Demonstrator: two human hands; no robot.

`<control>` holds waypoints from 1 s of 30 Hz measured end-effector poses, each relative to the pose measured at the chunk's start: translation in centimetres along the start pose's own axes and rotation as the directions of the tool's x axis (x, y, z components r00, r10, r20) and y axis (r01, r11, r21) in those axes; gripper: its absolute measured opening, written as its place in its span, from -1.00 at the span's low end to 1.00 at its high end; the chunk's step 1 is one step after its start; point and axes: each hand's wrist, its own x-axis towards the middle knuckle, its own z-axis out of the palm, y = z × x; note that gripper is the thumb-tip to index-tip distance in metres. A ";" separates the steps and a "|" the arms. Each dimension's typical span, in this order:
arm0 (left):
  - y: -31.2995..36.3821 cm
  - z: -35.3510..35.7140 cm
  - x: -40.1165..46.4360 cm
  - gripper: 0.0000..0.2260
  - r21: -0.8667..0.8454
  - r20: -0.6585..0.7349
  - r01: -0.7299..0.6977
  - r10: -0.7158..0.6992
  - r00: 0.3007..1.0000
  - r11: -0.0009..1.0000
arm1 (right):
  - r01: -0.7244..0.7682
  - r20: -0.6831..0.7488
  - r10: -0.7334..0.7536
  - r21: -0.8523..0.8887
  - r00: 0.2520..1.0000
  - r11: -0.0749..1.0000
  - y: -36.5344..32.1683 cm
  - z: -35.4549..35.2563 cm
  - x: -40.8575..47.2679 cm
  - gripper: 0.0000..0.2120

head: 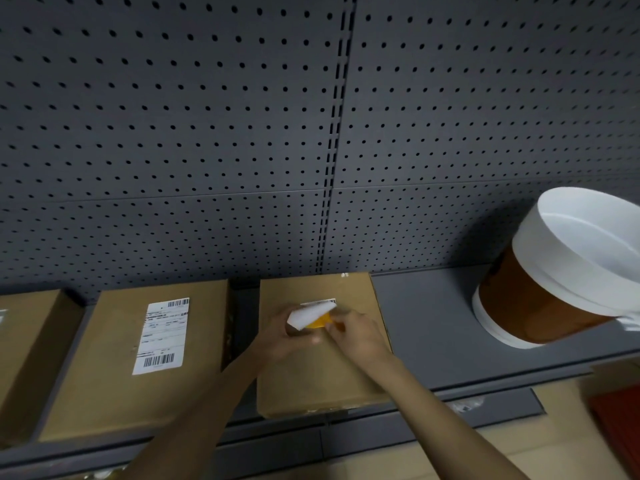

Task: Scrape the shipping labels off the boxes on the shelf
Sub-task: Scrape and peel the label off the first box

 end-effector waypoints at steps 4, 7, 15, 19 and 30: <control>-0.2 0.1 1.1 -0.72 -0.030 -0.360 0.146 -0.147 0.921 0.989 | 0.013 0.003 -0.012 -0.039 1.000 0.999 0.0 -0.2 -0.2 -0.75; 0.1 0.2 1.6 -0.71 -0.049 -0.377 0.157 -0.164 0.912 0.986 | 0.002 0.002 -0.002 -0.040 1.000 0.999 0.4 -0.2 -0.6 -0.74; -0.7 0.1 2.2 -0.69 0.068 -0.379 0.204 -0.164 0.911 0.977 | 0.013 -0.011 -0.014 -0.041 1.000 0.999 -0.9 1.6 0.1 -0.72; -0.6 0.1 1.9 -0.58 0.021 -0.304 0.193 -0.177 0.936 0.981 | 0.018 -0.009 -0.018 -0.052 1.000 0.998 0.6 0.6 -0.6 -0.75; -1.1 0.1 1.6 -0.69 0.105 -0.343 0.170 -0.125 0.931 0.980 | 0.003 -0.003 -0.003 -0.054 1.000 0.999 -0.2 1.0 0.2 -0.71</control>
